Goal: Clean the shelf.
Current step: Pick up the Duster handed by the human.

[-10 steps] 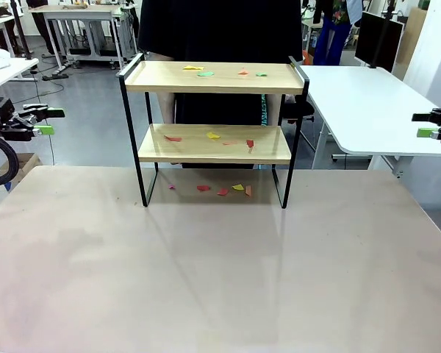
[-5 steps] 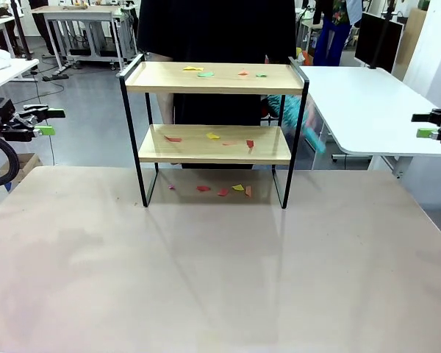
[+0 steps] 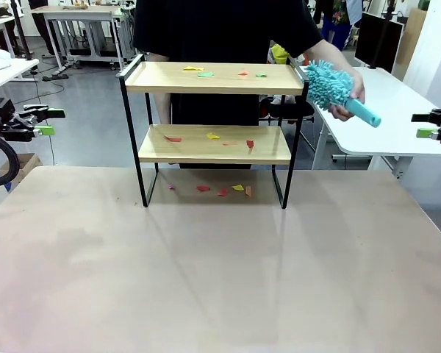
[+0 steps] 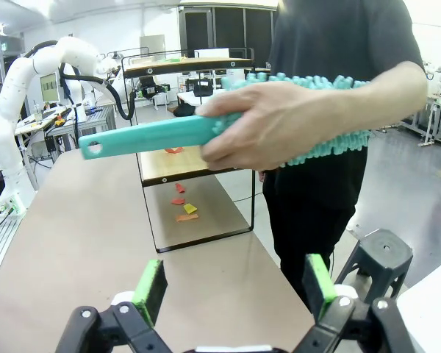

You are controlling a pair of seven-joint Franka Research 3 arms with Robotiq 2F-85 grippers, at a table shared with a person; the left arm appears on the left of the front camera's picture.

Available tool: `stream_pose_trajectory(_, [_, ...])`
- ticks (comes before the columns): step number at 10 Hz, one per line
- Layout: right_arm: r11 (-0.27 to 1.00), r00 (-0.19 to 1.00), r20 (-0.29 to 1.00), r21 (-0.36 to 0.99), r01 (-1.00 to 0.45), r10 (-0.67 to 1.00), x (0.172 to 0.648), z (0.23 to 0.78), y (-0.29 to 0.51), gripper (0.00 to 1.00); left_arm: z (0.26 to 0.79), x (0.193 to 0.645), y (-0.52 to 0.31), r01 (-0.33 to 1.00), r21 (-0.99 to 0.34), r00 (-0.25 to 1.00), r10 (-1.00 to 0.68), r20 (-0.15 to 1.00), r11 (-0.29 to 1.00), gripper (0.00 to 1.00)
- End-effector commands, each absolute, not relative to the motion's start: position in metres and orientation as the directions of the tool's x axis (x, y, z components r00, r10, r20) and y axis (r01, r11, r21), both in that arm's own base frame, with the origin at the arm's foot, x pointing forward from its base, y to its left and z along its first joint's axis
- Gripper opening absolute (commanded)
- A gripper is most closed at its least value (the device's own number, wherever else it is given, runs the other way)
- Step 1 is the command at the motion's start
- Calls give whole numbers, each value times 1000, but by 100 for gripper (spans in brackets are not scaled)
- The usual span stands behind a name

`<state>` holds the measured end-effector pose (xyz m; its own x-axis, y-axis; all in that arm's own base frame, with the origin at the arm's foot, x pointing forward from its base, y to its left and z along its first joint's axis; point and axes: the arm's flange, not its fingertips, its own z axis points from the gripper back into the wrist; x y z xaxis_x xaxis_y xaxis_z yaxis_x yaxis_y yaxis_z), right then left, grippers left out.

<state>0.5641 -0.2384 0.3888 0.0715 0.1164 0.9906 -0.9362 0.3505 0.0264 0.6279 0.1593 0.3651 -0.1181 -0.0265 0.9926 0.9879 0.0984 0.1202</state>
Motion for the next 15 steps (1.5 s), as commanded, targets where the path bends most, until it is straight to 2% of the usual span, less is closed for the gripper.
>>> stream_pose_trajectory(1, [351, 69, 991, 25, -936, 116, 564, 390, -238, 100, 367, 628, 160, 987, 127, -125, -28, 992, 98, 100])
stream_pose_trajectory(12, [350, 72, 991, 26, -936, 116, 564, 389, -238, 100, 367, 628, 160, 987, 127, -125, -28, 992, 98, 100])
stream_pose_trajectory(15, [418, 226, 968, 161, -894, 112, 566, 467, -221, 100, 367, 628, 160, 987, 127, -125, -28, 992, 98, 100])
